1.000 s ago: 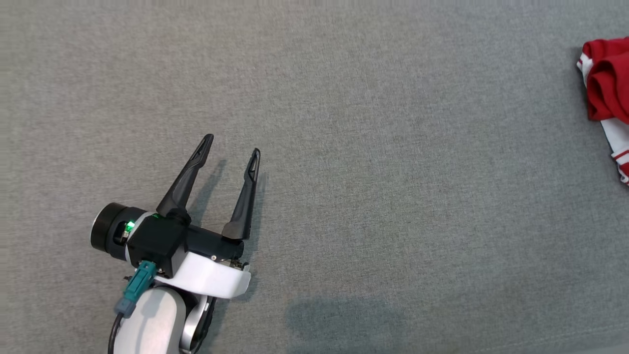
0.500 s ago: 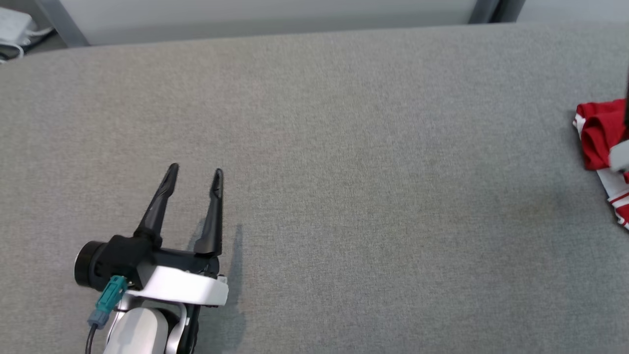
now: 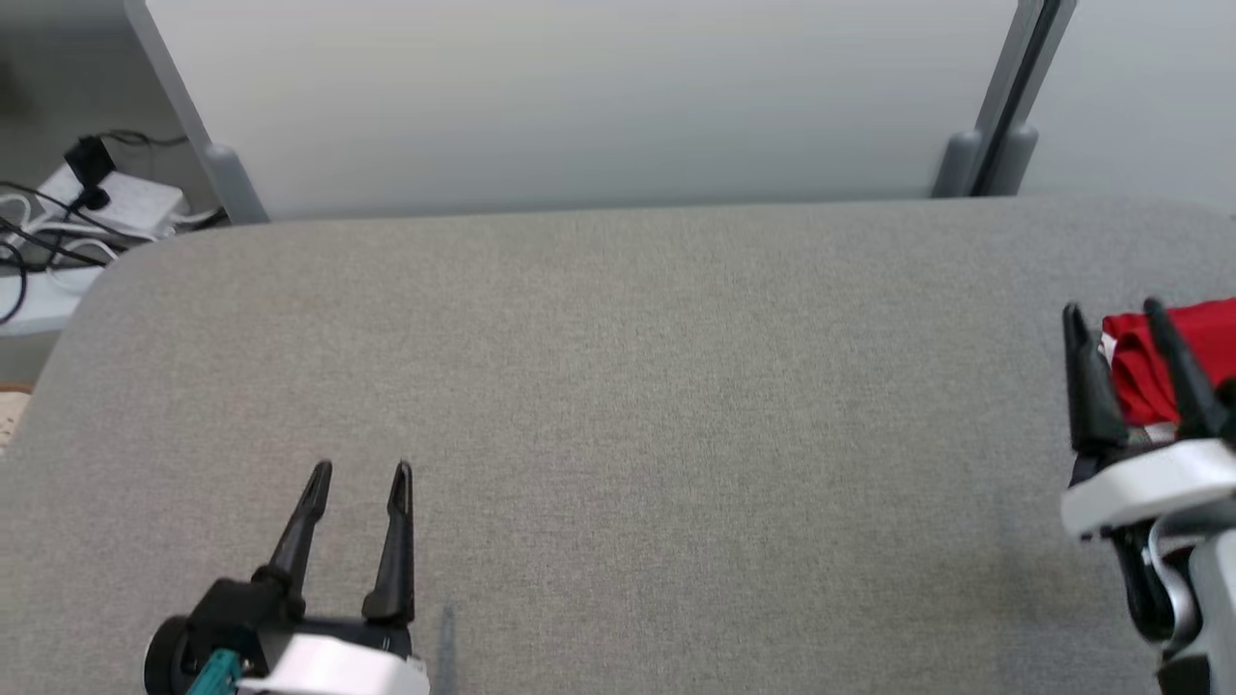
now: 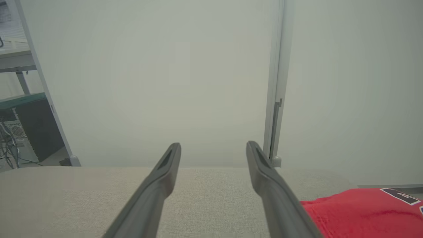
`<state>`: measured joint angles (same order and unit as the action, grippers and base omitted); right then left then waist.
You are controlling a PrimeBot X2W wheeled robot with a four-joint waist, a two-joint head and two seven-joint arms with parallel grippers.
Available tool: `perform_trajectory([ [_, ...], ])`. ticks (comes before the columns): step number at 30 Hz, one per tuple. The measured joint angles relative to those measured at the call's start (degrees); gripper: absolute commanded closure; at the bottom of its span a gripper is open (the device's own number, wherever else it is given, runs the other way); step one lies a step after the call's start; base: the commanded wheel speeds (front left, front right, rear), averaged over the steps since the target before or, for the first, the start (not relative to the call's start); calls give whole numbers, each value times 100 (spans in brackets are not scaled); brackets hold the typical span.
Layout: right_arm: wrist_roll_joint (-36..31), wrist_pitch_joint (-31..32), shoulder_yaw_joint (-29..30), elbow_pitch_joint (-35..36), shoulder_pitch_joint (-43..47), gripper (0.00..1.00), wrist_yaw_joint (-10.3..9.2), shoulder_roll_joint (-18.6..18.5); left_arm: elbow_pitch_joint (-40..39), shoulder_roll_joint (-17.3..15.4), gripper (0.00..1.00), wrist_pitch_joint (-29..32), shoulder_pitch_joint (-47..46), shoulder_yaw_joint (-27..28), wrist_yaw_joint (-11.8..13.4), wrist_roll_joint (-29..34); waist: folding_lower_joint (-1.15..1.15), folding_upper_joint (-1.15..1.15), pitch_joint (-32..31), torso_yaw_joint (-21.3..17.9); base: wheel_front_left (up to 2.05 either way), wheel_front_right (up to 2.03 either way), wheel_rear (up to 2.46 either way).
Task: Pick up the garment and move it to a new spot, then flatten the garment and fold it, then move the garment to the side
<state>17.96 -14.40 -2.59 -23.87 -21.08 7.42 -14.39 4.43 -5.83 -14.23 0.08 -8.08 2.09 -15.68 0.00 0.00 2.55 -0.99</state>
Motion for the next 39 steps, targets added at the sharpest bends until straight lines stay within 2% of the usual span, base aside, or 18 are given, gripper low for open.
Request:
perform_trajectory([
  [10, -37, 0, 44, 981, 1152, 0, -1, 216, -167, 82, 0, -19, 376, 114, -89, 4, 0, 0, -440, 218, 0, 0, 0],
  [20, -137, 0, -3, 1570, 1891, 0, -1, 493, -311, 138, 0, -18, 683, 310, -259, 170, 0, 0, -657, 272, 0, 0, 0],
  [27, -140, 0, 24, 1762, 2311, 0, -1, 534, -366, 178, 0, -19, 694, 370, -365, 348, 0, 0, -755, 323, 0, 0, 0],
  [39, -141, 0, 36, 1781, 2398, 0, -1, 553, -211, 275, 0, -18, 881, 504, -479, 512, 0, 0, -789, 327, 0, 0, 0],
])
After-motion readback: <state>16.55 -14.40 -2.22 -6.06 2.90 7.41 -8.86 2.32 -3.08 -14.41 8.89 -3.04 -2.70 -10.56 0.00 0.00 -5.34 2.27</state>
